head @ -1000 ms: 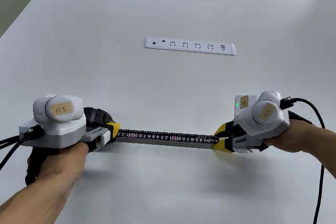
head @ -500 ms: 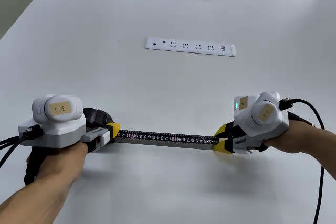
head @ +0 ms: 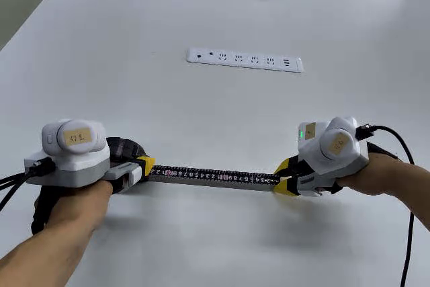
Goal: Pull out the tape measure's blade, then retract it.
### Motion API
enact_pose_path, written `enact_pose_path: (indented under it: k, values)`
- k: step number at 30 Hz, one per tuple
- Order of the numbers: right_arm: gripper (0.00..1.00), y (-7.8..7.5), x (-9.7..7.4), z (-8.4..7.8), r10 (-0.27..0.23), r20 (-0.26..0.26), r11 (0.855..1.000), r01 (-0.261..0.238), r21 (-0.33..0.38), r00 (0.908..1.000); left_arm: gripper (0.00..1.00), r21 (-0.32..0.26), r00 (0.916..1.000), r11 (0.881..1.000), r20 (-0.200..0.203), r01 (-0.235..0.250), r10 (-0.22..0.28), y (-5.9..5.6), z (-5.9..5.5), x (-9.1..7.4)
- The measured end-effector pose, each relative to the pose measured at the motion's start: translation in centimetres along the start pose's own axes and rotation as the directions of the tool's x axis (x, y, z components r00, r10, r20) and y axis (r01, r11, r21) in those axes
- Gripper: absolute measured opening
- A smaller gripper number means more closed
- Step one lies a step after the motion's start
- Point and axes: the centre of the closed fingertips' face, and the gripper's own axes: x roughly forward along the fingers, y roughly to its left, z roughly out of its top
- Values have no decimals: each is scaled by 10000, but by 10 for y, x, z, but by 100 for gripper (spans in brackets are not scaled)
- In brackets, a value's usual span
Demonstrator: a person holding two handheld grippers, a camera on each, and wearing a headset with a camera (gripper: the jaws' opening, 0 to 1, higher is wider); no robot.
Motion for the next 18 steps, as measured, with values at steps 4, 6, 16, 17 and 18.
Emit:
enact_pose_path:
  k: [4,6,16,17,18]
  values:
    - [9,0,1,3,18,15,10000,-18,-18,10000,57,-13,10000,10000,-1,21,-21,0,0,0]
    - [10,0,2,4,24,6,10000,-24,-38,10000,57,-28,10000,10000,-9,35,-35,0,0,0]
    - [10,0,4,9,49,32,10000,-49,-75,10000,57,-23,10000,10000,-24,85,-85,0,0,0]
    - [10,0,5,10,50,25,10000,-50,-77,10000,57,-31,10000,10000,-18,83,-83,0,0,0]
    - [10,0,5,10,53,26,10000,-53,-67,10000,57,-31,10000,10000,-23,88,-88,0,0,0]
